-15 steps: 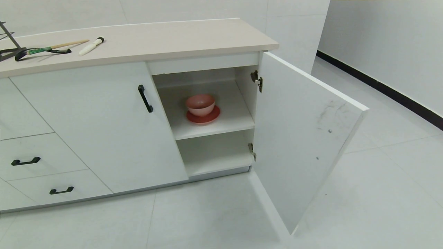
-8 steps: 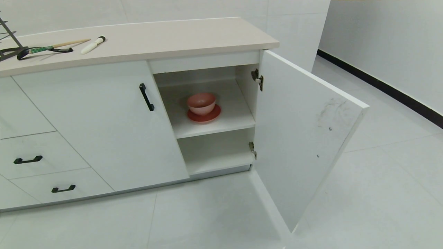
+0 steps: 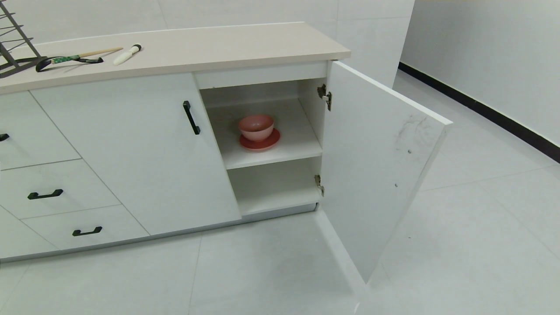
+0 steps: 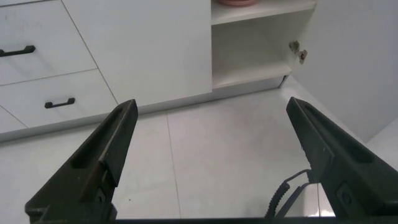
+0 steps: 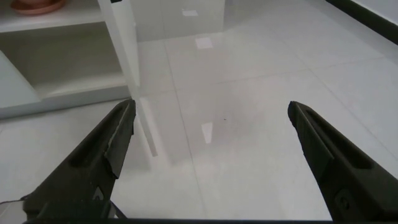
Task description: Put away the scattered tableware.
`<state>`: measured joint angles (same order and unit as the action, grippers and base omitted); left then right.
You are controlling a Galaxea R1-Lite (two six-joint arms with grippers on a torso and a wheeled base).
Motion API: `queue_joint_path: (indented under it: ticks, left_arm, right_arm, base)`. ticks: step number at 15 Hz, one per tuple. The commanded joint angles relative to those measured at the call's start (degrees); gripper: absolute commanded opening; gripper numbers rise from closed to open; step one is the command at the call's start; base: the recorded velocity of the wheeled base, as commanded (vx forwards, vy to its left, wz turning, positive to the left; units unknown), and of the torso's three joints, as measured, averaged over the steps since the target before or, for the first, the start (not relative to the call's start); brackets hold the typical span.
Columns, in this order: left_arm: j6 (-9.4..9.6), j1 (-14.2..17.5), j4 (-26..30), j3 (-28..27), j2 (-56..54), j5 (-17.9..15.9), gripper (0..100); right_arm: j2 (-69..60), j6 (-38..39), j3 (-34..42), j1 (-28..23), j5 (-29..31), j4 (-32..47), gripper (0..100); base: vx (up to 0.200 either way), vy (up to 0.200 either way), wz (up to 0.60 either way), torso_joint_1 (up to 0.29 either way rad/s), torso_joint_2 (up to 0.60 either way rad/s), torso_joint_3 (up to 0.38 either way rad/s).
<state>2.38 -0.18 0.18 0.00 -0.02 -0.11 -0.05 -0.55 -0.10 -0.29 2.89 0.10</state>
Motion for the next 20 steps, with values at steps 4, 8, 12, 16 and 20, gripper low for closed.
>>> queue_joint_path:
  ticks: [4, 8, 12, 16, 20]
  left_arm:
    - [0.00, 0.0, 0.0, 0.0, 0.0, -0.1, 100]
    - [-0.27, 0.0, 0.0, 0.0, 0.0, 0.0, 100]
    - [-0.36, 0.0, 0.0, 0.0, 0.0, 0.0, 100]
    - [-0.36, 0.0, 0.0, 0.0, 0.0, -0.1, 100]
    - [-1.94, 0.0, -0.1, 0.0, 0.0, -0.1, 100]
  right_arm:
    - [0.1, -0.1, 0.0, 0.0, -0.6, 0.0, 0]
    - [0.1, 0.4, 0.1, 0.0, -1.1, -0.7, 0]
    - [0.2, -2.5, -0.1, 0.0, -2.9, -11.3, 0]
    - [23.3, -2.6, -17.7, 0.0, -9.9, -12.0, 0]
    - [51.5, -11.8, -13.3, 0.6, -17.6, -52.0, 0]
  base:
    - [0.000, 0.000, 0.00, 0.000, 0.00, 0.000]
    - [0.000, 0.000, 0.00, 0.000, 0.00, 0.000]
    - [0.000, 0.000, 0.00, 0.000, 0.00, 0.000]
    - [0.000, 0.000, 0.00, 0.000, 0.00, 0.000]
    - [0.000, 0.000, 0.00, 0.000, 0.00, 0.000]
